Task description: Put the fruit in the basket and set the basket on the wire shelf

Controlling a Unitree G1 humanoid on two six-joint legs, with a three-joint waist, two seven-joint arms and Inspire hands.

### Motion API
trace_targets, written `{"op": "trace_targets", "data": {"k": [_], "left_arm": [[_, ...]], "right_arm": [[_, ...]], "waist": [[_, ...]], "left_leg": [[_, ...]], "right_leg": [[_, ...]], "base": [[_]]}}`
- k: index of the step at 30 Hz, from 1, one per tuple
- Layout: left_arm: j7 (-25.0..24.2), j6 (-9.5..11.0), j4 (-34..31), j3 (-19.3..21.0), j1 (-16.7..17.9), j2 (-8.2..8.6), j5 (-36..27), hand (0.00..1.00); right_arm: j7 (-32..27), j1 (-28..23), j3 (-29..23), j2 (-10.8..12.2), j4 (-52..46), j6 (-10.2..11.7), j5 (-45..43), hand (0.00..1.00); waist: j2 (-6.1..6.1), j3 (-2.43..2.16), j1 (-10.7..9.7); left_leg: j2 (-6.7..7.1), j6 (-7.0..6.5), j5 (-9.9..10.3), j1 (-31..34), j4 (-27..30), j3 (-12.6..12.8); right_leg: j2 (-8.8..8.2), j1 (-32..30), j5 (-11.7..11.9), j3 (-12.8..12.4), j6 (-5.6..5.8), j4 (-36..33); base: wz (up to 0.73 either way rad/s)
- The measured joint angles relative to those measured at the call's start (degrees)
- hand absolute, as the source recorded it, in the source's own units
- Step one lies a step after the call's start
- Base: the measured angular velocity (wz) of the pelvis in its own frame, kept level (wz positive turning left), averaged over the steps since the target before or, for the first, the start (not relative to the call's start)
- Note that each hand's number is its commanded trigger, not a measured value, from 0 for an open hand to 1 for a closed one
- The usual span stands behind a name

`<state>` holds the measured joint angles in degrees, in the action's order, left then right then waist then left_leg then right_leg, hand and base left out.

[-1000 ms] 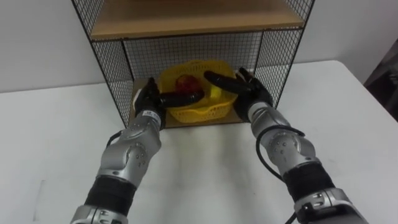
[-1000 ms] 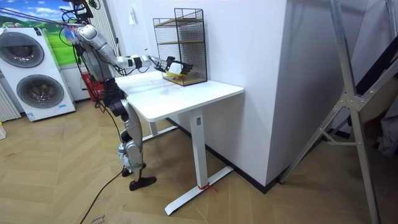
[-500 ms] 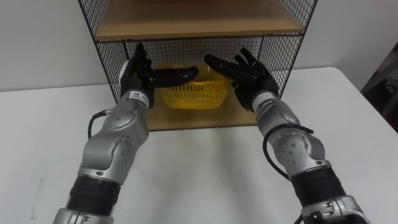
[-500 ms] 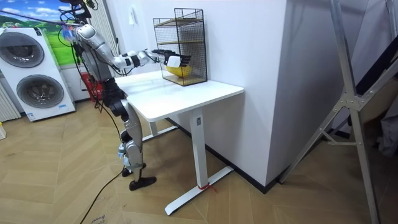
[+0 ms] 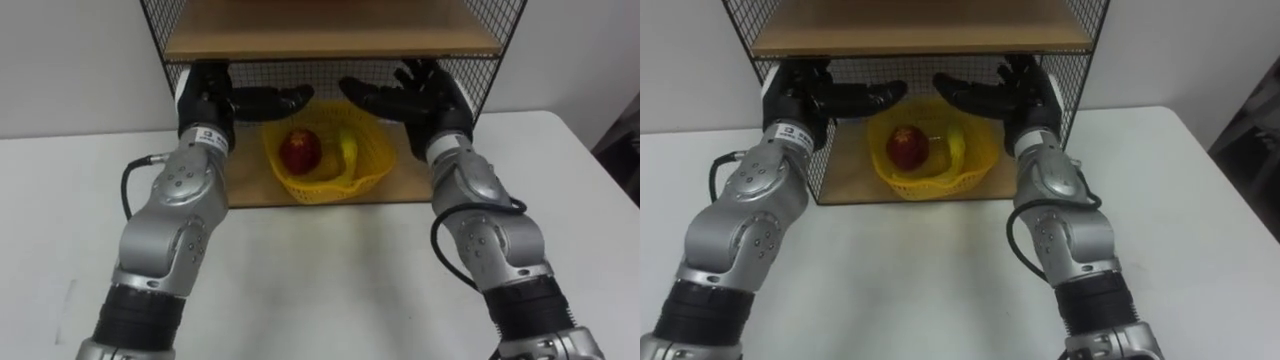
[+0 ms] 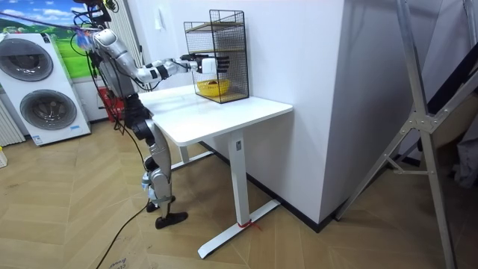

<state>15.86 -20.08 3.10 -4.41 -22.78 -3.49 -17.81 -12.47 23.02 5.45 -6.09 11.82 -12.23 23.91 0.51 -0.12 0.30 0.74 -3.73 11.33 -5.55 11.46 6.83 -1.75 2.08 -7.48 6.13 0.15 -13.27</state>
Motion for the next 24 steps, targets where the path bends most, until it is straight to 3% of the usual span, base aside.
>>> {"op": "trace_targets", "data": {"k": [8,14,20,24], "left_arm": [[-2.15,0.22,-0.39,-0.72,2.03,-0.48,-0.14,0.0],[-3.16,0.26,-0.39,-0.64,7.83,-0.67,-0.63,0.0],[-5.29,0.49,-4.75,-0.13,9.35,-1.28,-0.57,0.0],[-8.26,3.05,-8.2,-0.2,13.67,-1.25,-0.7,0.0]], "right_arm": [[2.66,-1.94,-0.01,-1.43,-1.91,-0.35,-1.7,0.0],[3.79,-5.16,-0.68,-1.46,-2.11,-0.42,-1.68,0.0],[5.55,-8.69,-0.6,-1.35,-10.76,-0.33,-4.14,0.0],[6.37,-12.33,-1.04,-1.33,-14.63,-0.29,-3.6,0.0]], "waist": [[0.33,-0.01,-0.01],[0.39,-0.04,-0.04],[0.42,-0.07,-0.07],[0.4,-0.16,-0.13]], "left_leg": [[-0.03,0.03,-0.15,-0.19,-0.22,0.02],[-0.04,0.04,-0.15,0.1,-0.31,0.09],[-0.05,0.06,-0.18,0.04,-0.26,0.12],[-0.09,0.07,-0.17,-0.79,-0.56,0.1]], "right_leg": [[0.14,0.4,0.26,-0.03,-0.08,0.64],[0.19,0.02,0.26,-0.09,-0.08,0.65],[0.2,0.18,0.27,-0.05,-0.08,0.72],[0.2,1.08,0.27,-0.02,-0.08,0.85]], "base": [[0.0],[0.0],[0.0],[0.0]]}}
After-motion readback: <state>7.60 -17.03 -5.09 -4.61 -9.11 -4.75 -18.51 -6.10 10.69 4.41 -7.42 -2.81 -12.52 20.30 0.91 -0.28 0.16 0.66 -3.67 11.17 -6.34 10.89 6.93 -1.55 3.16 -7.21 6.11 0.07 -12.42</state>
